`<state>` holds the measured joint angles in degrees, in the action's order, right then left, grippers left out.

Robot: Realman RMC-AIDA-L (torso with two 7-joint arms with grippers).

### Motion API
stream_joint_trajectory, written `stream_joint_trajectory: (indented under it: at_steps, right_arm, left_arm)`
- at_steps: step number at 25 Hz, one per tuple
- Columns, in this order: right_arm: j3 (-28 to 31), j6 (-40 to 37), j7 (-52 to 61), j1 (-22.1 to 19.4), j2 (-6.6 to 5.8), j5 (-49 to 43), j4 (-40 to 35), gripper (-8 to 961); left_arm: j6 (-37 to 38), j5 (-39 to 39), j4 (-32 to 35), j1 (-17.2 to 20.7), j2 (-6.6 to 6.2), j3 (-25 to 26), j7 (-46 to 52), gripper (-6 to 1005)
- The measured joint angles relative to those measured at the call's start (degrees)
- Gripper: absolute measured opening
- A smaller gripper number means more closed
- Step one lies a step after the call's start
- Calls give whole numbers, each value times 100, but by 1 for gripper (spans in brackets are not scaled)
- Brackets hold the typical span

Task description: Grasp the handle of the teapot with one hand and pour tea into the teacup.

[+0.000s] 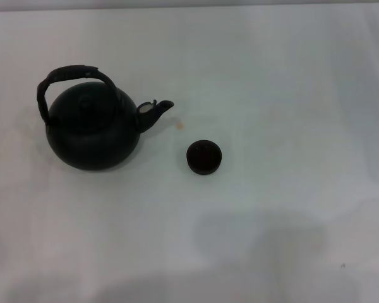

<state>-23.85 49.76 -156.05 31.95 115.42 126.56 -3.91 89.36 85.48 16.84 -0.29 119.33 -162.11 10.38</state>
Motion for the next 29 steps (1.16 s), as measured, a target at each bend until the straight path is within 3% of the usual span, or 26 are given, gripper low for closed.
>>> stream_joint_trajectory:
  at_steps: [10, 29]
  right_arm:
    - [-358, 345, 407, -81, 11, 0, 70, 835]
    - [-339, 350, 557, -71, 16, 0, 155, 835]
  left_arm:
    - [-604, 300, -193, -552, -6, 5, 0, 873]
    - [-582, 327, -255, -775, -6, 4, 0, 873]
